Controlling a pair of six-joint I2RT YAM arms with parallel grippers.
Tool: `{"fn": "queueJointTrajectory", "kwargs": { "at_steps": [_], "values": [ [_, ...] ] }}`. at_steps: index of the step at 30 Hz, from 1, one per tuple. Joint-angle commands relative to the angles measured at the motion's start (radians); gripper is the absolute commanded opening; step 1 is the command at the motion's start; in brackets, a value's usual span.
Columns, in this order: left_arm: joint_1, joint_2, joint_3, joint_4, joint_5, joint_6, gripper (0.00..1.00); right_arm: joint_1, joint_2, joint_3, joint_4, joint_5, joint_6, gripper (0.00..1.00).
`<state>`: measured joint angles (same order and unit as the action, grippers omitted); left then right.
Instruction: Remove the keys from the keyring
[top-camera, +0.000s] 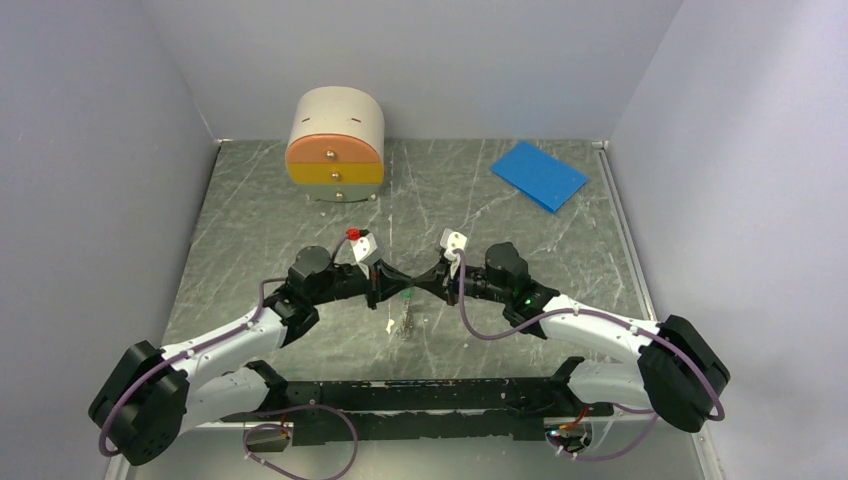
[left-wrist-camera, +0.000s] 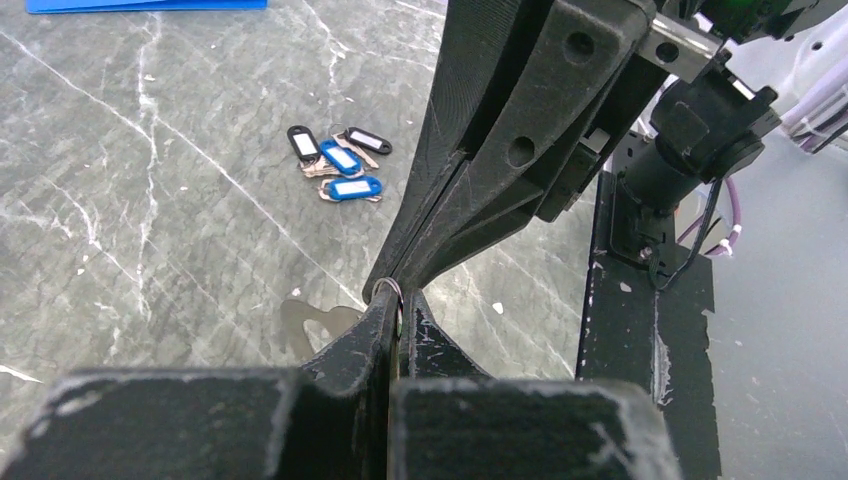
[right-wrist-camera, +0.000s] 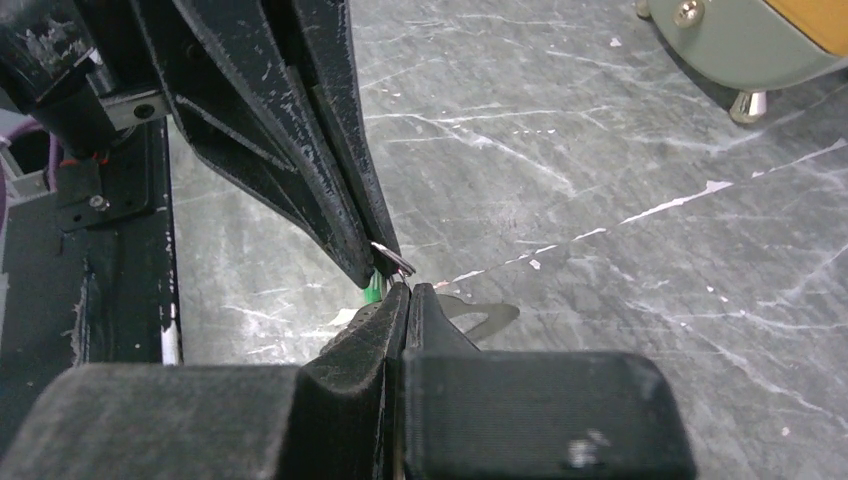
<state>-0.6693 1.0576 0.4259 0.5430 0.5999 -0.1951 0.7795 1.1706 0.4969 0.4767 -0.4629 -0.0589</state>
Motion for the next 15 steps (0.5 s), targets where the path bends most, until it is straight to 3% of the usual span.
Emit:
{"fn": "queueJointTrajectory", "kwargs": {
  "at_steps": [1,15],
  "values": [
    [-0.04,-0.012,0.051,-0.041,0.054,0.024,0.03,-0.014,0.003,0.066,0.009,0.097,0.057,0.0],
    [-0.051,-0.069,0.004,-0.117,-0.034,0.056,0.03,-0.047,-0.054,0.031,0.04,0.215,0.201,0.0]
  ]
}}
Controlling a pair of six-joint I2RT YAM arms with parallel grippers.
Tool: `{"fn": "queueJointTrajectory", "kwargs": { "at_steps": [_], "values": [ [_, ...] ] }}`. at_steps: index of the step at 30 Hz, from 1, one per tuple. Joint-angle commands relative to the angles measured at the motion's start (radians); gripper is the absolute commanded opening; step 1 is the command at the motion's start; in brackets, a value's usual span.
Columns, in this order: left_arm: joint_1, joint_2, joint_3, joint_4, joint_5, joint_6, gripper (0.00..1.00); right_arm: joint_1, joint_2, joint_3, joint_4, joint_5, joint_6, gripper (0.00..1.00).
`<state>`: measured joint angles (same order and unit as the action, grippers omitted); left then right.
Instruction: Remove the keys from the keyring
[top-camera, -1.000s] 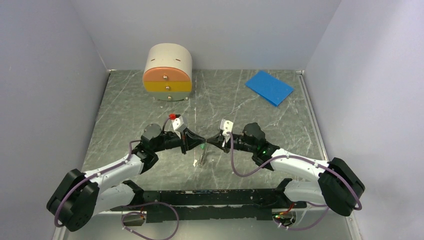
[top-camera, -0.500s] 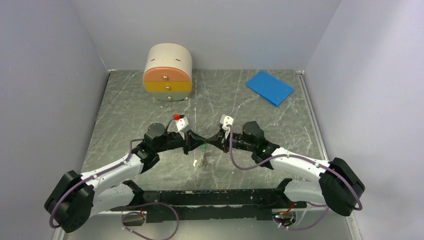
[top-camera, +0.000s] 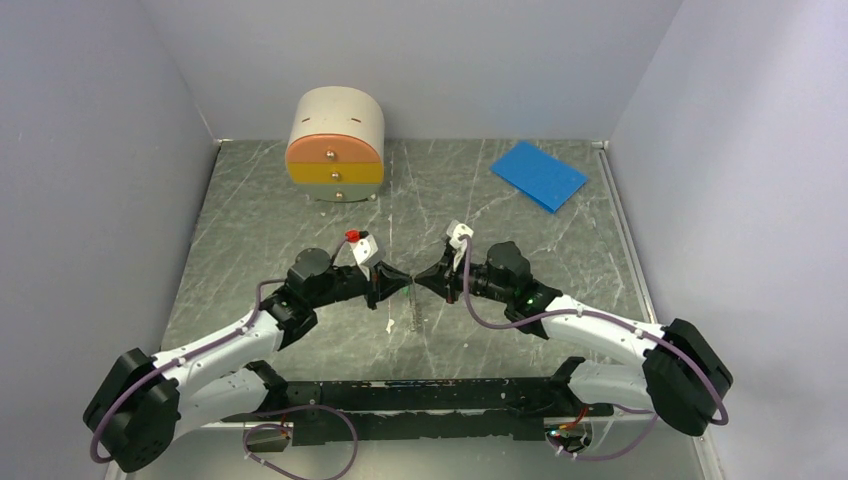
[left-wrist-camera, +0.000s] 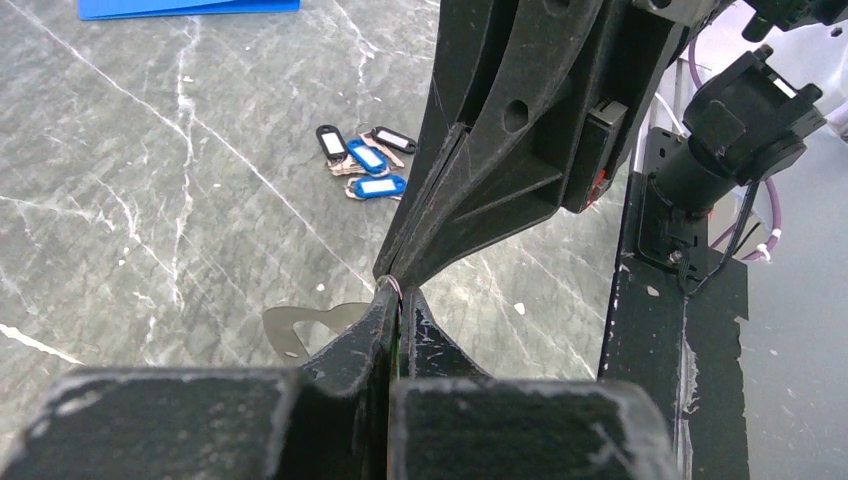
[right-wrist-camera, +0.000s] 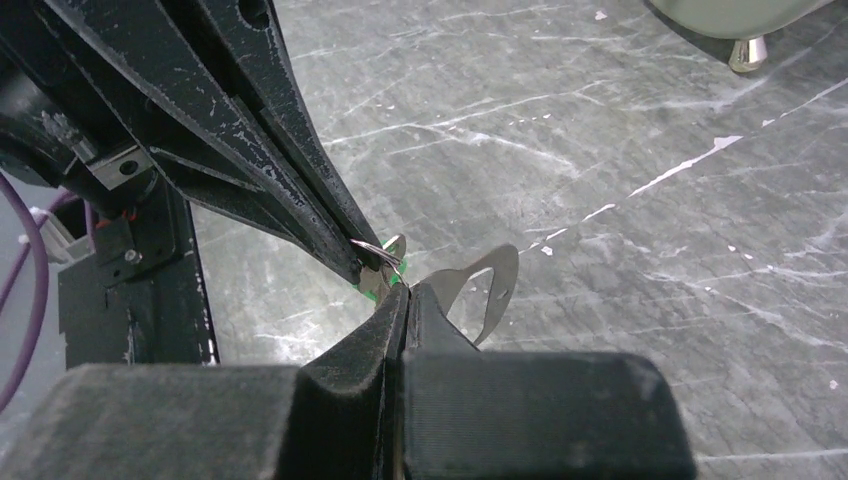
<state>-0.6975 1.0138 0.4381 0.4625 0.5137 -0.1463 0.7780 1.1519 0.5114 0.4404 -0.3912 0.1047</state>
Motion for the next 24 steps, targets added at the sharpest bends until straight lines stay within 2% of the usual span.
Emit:
{"fn": "queueJointTrajectory", "kwargs": {
  "at_steps": [1,12,24],
  "values": [
    [-0.025,-0.026,-0.009,-0.041,0.048,0.009,0.02,-0.048,-0.038,0.014,0.079,0.147,0.042,0.0],
    [-0.031,-0.04,-0.029,-0.088,-0.067,0.025,0.03,-0.099,-0.078,-0.054,0.178,0.149,0.11,0.0],
    [-0.052,-0.005,-0.006,-0.121,-0.107,0.041,0.02,-0.114,-0.09,-0.114,0.324,0.071,0.131,0.0]
  ]
}}
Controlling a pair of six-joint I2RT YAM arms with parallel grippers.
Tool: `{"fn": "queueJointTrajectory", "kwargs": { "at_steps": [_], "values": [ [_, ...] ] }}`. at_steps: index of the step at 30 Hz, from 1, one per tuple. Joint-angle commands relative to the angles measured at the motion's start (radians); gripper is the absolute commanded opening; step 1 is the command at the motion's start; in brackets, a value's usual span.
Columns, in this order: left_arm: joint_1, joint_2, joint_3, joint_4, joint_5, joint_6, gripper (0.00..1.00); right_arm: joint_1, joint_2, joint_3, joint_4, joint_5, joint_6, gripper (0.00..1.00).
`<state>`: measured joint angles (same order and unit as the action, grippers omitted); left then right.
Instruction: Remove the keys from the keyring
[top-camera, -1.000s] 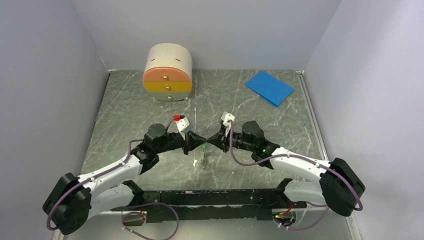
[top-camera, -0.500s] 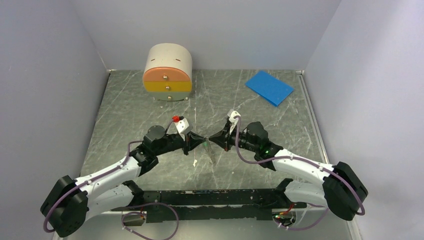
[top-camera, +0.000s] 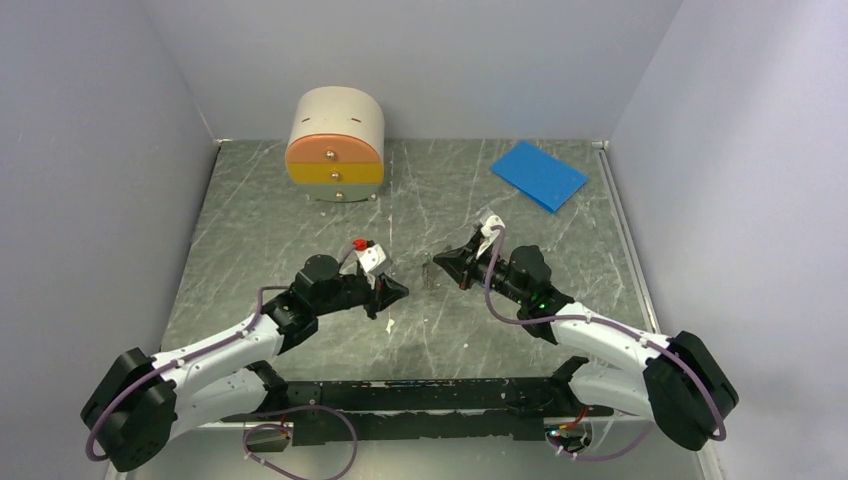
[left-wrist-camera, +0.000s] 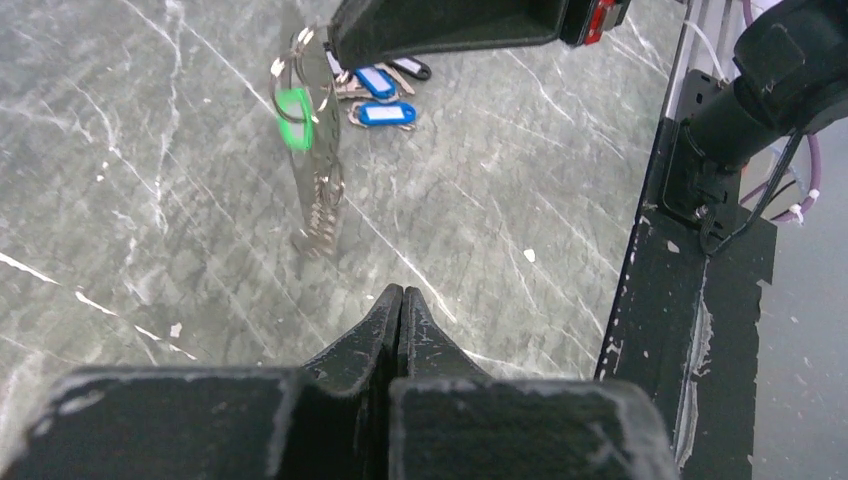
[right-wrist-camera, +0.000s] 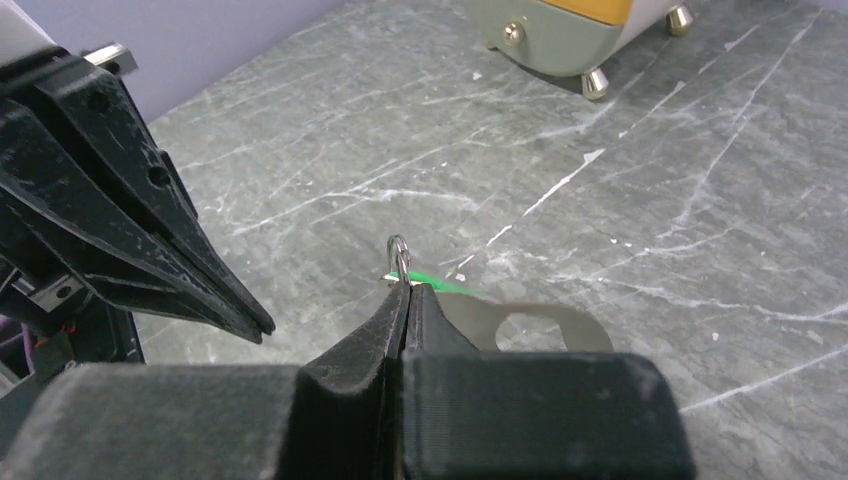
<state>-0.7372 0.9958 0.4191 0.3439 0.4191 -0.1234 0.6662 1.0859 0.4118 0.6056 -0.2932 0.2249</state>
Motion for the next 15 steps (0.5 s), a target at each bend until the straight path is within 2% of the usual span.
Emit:
{"fn": "queueJointTrajectory", "kwargs": {
  "at_steps": [1,5,7,10,15],
  "values": [
    [-0.014,0.013,0.012,0.0,-0.013,0.017,0.02,-0.004,-0.024,-0.025,0.185,-0.049,0.007,0.0],
    [-0.013,-0.022,0.006,0.016,-0.049,0.004,0.03,-0.037,-0.021,-0.06,0.261,-0.149,-0.03,0.0],
    [-0.012,-0.036,0.009,0.023,-0.074,-0.001,0.07,-0.056,-0.018,-0.07,0.277,-0.19,-0.072,0.0],
    [0.002,-0.037,0.029,0.033,-0.084,-0.019,0.17,-0.081,-0.014,-0.08,0.295,-0.254,-0.105,0.0],
    [0.064,0.0,0.052,0.093,0.0,-0.065,0.34,-0.1,-0.01,-0.089,0.331,-0.36,-0.162,0.0]
  ]
}}
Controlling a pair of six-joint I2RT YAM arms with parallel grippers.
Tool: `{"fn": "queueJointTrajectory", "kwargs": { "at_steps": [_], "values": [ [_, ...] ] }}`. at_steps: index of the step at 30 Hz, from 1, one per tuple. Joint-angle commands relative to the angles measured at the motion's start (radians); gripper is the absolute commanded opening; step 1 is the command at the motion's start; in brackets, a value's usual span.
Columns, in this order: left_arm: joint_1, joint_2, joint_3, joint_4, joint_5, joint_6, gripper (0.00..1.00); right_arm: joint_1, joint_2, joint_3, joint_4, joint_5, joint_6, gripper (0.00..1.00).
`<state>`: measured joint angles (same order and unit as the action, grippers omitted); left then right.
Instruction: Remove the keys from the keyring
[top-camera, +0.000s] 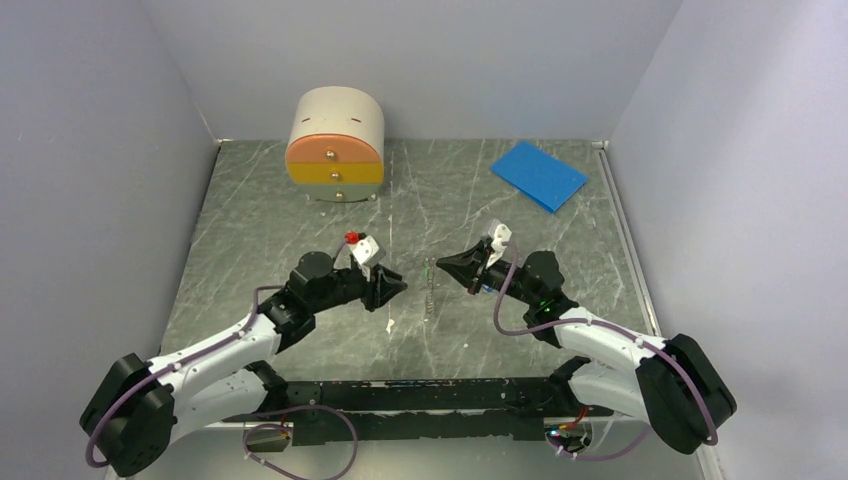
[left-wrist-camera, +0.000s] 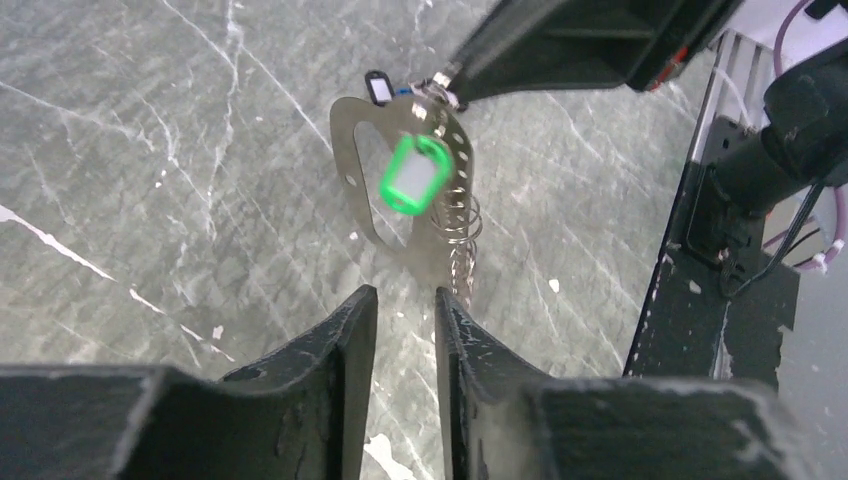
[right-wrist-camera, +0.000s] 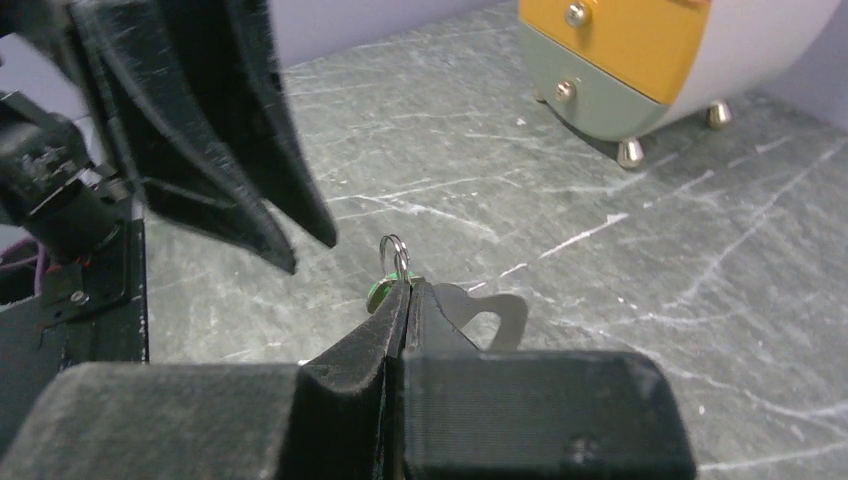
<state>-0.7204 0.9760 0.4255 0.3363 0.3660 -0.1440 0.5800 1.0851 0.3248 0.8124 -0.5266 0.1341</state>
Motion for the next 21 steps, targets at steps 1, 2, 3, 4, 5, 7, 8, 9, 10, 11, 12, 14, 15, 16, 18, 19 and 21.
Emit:
{"fn": "queueJointTrajectory", "kwargs": {
  "at_steps": [1,2,3,4,5,7,8,9,10,11,12,14,15,16,18,19,21],
  "values": [
    [0.068,0.031,0.045,0.124,0.094,-0.062,0.35,-0.014,-0.005,-0.003,0.132,-0.139,-0.08,0.0],
    [0.083,0.044,0.046,0.153,0.129,-0.08,0.37,-0.014,0.0,-0.007,0.141,-0.153,-0.088,0.0],
    [0.094,0.057,0.048,0.182,0.163,-0.105,0.38,-0.016,0.007,-0.009,0.149,-0.166,-0.094,0.0],
    [0.1,0.069,0.052,0.204,0.194,-0.115,0.39,-0.018,0.013,-0.008,0.152,-0.175,-0.097,0.0],
    [0.101,0.083,0.064,0.215,0.218,-0.118,0.4,-0.017,0.018,-0.005,0.151,-0.186,-0.1,0.0],
    [0.102,0.113,0.082,0.219,0.264,-0.117,0.41,-0.017,0.027,0.0,0.152,-0.208,-0.102,0.0],
    [0.101,0.122,0.089,0.225,0.287,-0.118,0.41,-0.017,0.03,0.004,0.152,-0.215,-0.102,0.0],
    [0.101,0.131,0.094,0.239,0.309,-0.119,0.41,-0.017,0.035,0.007,0.148,-0.219,-0.104,0.0],
    [0.101,0.138,0.097,0.249,0.324,-0.122,0.41,-0.017,0.037,0.01,0.143,-0.22,-0.106,0.0],
    [0.101,0.145,0.101,0.258,0.338,-0.126,0.41,-0.016,0.039,0.012,0.138,-0.223,-0.108,0.0],
    [0.101,0.15,0.105,0.26,0.345,-0.126,0.41,-0.017,0.039,0.013,0.135,-0.225,-0.108,0.0],
    [0.101,0.164,0.116,0.26,0.355,-0.129,0.41,-0.017,0.04,0.016,0.135,-0.231,-0.104,0.0],
    [0.101,0.172,0.122,0.263,0.361,-0.13,0.41,-0.017,0.043,0.018,0.134,-0.234,-0.102,0.0],
    [0.101,0.182,0.127,0.263,0.369,-0.132,0.41,-0.015,0.044,0.019,0.136,-0.235,-0.102,0.0],
    [0.101,0.202,0.137,0.26,0.378,-0.133,0.39,-0.016,0.042,0.018,0.145,-0.239,-0.098,0.0],
    [0.101,0.211,0.14,0.259,0.379,-0.132,0.38,-0.017,0.04,0.02,0.144,-0.239,-0.096,0.0],
    [0.101,0.223,0.143,0.263,0.381,-0.134,0.37,-0.016,0.038,0.022,0.139,-0.239,-0.097,0.0]
  ]
}}
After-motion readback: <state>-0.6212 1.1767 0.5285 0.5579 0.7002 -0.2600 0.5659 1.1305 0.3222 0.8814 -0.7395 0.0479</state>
